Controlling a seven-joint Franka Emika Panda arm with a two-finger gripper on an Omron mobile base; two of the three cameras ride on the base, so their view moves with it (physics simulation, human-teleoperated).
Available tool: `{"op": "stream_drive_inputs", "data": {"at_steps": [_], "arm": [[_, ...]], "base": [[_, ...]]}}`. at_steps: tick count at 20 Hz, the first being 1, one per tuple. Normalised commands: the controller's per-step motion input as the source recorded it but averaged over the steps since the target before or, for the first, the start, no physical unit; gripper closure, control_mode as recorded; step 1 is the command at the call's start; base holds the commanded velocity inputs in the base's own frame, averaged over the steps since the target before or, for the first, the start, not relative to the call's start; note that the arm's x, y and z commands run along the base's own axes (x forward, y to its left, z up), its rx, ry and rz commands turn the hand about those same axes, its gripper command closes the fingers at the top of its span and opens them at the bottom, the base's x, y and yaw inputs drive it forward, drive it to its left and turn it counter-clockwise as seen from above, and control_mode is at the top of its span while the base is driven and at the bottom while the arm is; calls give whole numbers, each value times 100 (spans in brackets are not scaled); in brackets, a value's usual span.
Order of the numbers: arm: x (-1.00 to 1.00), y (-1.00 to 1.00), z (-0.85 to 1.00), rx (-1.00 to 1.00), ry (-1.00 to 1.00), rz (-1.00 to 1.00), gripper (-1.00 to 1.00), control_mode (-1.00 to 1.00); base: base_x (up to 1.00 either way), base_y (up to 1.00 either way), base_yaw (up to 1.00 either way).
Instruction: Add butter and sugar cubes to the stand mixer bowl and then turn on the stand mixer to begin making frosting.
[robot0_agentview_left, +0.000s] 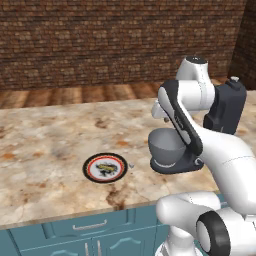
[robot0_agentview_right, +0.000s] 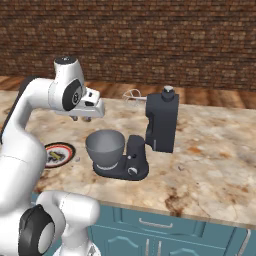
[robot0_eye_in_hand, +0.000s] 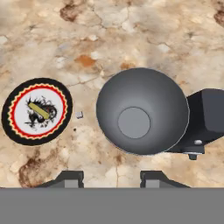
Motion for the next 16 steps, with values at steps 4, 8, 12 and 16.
{"op": "stream_drive_inputs", "data": {"at_steps": [4, 8, 12, 16], "arm": [[-21, -6, 0, 3, -7, 0, -100, -100], [-31, -36, 0, 8, -11, 0, -100, -100], [-32, -49, 0, 7, -8, 0, -100, -100], [-23, -61, 0, 9, -4, 0, -100, -100]], "base": [[0, 0, 0], [0, 0, 0], [0, 0, 0], [0, 0, 0]]}}
